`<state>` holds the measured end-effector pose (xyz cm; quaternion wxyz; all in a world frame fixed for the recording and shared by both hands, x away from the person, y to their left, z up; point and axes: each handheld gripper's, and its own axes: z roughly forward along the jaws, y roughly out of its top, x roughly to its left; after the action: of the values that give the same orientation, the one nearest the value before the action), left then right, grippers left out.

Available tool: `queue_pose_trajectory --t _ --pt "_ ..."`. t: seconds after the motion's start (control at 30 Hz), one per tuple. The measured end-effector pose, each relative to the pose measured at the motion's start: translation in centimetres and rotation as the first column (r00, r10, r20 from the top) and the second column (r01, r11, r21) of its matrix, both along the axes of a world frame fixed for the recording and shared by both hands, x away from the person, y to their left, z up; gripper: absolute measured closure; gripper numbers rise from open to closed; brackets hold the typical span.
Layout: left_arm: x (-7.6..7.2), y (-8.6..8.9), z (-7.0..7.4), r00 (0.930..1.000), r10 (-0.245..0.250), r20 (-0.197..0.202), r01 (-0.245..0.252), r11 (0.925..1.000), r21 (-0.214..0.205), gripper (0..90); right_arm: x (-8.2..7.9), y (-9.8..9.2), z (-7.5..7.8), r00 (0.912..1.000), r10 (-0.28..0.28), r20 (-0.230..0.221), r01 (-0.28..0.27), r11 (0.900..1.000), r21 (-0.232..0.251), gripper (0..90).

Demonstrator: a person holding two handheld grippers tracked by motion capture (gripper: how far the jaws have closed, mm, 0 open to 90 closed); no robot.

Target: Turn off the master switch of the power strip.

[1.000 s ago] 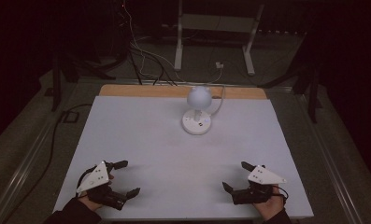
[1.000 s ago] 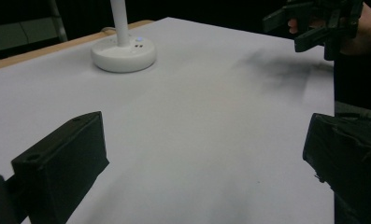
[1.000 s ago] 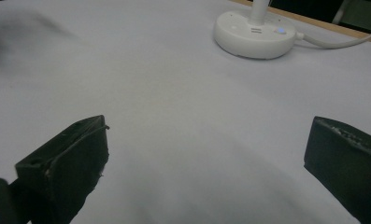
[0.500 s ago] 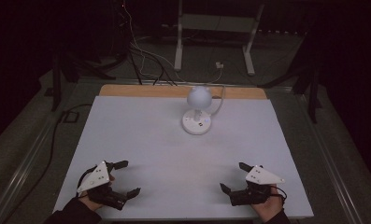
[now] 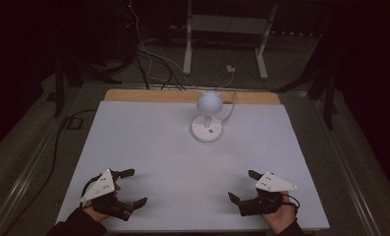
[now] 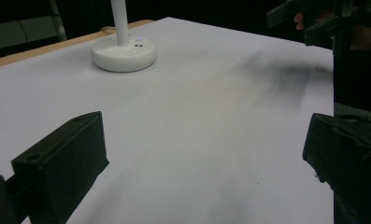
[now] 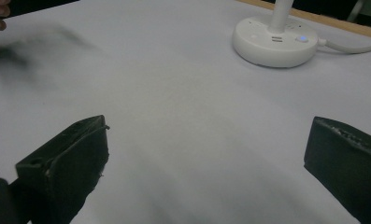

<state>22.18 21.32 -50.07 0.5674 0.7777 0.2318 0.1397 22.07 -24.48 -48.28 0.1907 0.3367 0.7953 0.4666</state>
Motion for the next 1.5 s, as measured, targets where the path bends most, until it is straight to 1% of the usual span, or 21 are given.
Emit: queue_pose_trajectory --t 0.07,0.2,0.23,0.3,0.63,0.73,0.8,0.93,1.03,1.13,1.3,1.5 --pt "0.0 0.0 0.0 1.0000 -0.002 0.003 0.002 1.0000 0.000 0.3 0.0 0.1 0.2 1.0000 -0.002 0.004 0.002 1.0000 -0.003 0.0" --pt "0.0 0.0 0.0 1.0000 -0.001 0.002 0.001 1.0000 0.000 0.3 0.2 0.3 0.8 1.0000 -0.008 0.004 0.008 1.0000 0.006 0.0" --pt "0.0 0.0 0.0 1.0000 -0.002 0.001 0.002 1.0000 0.000 0.4 0.2 0.4 0.9 1.0000 -0.008 -0.002 0.008 0.9999 0.010 0.0" --pt "0.0 0.1 0.1 1.0000 0.001 0.001 -0.001 1.0000 -0.005 0.4 0.3 0.4 1.2 1.0000 -0.008 -0.001 0.008 1.0000 0.006 0.0" --pt "0.0 0.0 0.1 1.0000 -0.002 0.001 0.002 1.0000 -0.001 0.3 1.2 0.8 2.4 1.0000 0.001 0.008 -0.001 0.9998 0.021 0.0" --pt "0.0 0.1 0.1 1.0000 0.001 -0.001 -0.001 1.0000 -0.007 0.4 1.4 0.9 2.6 0.9999 0.000 0.011 -0.001 0.9997 0.022 0.0" --pt "0.0 0.1 0.1 1.0000 0.000 0.001 0.000 1.0000 -0.002 0.3 1.6 0.9 2.8 1.0000 -0.002 0.008 0.001 0.9996 0.027 0.0" --pt "0.0 0.0 0.1 1.0000 -0.001 0.000 0.001 1.0000 -0.003 0.3 2.0 0.9 3.4 0.9997 -0.009 0.024 0.009 0.9996 0.028 0.0" --pt "0.0 0.0 0.1 1.0000 -0.003 0.001 0.003 1.0000 -0.002 0.4 2.4 0.9 3.9 0.9994 -0.015 0.033 0.014 0.9996 0.023 0.0" --pt "0.0 0.0 0.1 1.0000 -0.001 0.001 0.001 1.0000 -0.005 0.3 3.0 0.9 4.4 0.9985 -0.025 0.048 0.024 0.9993 0.029 0.0" --pt "0.0 0.0 0.1 1.0000 -0.002 0.001 0.002 1.0000 -0.007 0.3 3.6 0.9 4.9 0.9978 -0.033 0.057 0.032 0.9990 0.031 0.0" --pt "0.0 0.0 0.1 1.0000 -0.001 0.000 0.001 1.0000 -0.007 0.4 4.8 1.0 5.2 0.9973 -0.045 0.058 0.043 0.9985 0.033 0.0"
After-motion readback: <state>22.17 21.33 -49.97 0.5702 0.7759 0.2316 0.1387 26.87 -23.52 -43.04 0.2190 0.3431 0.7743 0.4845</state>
